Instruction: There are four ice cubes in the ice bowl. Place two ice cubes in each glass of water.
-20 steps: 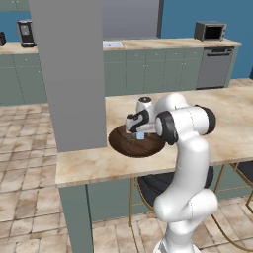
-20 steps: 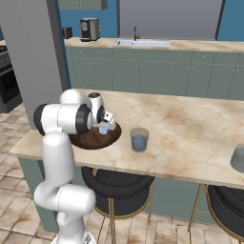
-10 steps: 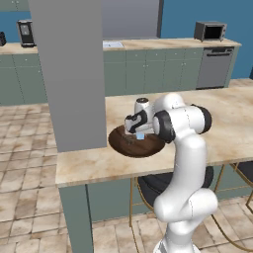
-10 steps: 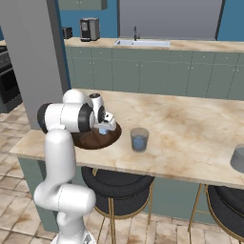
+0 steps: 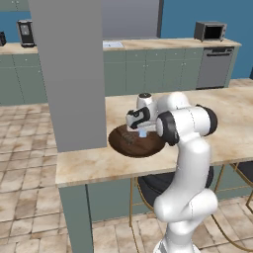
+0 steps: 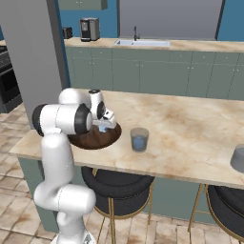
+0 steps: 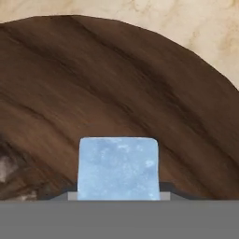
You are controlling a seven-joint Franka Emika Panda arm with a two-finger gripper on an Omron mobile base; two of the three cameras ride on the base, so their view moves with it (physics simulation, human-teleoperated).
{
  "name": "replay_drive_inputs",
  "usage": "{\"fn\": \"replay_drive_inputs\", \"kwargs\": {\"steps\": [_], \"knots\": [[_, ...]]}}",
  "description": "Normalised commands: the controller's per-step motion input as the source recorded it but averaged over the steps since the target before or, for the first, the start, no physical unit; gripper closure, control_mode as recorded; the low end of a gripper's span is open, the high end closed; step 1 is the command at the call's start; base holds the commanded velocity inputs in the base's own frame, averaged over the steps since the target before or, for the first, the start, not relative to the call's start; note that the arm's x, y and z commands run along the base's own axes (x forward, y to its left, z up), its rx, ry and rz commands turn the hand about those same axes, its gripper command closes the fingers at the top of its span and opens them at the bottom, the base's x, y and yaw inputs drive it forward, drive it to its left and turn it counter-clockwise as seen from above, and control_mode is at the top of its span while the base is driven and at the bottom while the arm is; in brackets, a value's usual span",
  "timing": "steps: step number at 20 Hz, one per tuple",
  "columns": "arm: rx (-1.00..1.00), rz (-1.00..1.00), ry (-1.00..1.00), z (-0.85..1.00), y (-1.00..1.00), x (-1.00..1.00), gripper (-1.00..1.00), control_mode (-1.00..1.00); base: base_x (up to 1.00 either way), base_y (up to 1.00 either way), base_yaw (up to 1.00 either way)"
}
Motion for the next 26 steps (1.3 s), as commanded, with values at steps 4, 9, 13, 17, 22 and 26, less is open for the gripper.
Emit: {"fn": "replay_drive_inputs", "kwargs": {"steps": [4, 9, 13, 17, 22, 26], "knots": [[0.01, -0.18, 0.0, 1.0, -0.55, -0.86, 1.0, -1.0, 0.0, 0.0, 0.0], [0.0, -0.21, 0.01, 0.99, -0.61, -0.54, 1.0, -1.0, 0.0, 0.0, 0.0], [0.0, -0.23, 0.0, 0.88, -0.56, -0.16, 1.0, -1.0, 0.0, 0.0, 0.0], [-0.03, -0.19, 0.03, 0.28, -0.53, 0.0, 1.0, -1.0, 0.0, 0.0, 0.0], [0.01, -0.1, 0.0, -0.05, -0.57, 0.0, 1.0, -1.0, 0.0, 0.0, 0.0], [0.07, 0.0, 0.0, -0.25, -0.37, 0.0, 1.0, -1.0, 0.0, 0.0, 0.0]]}}
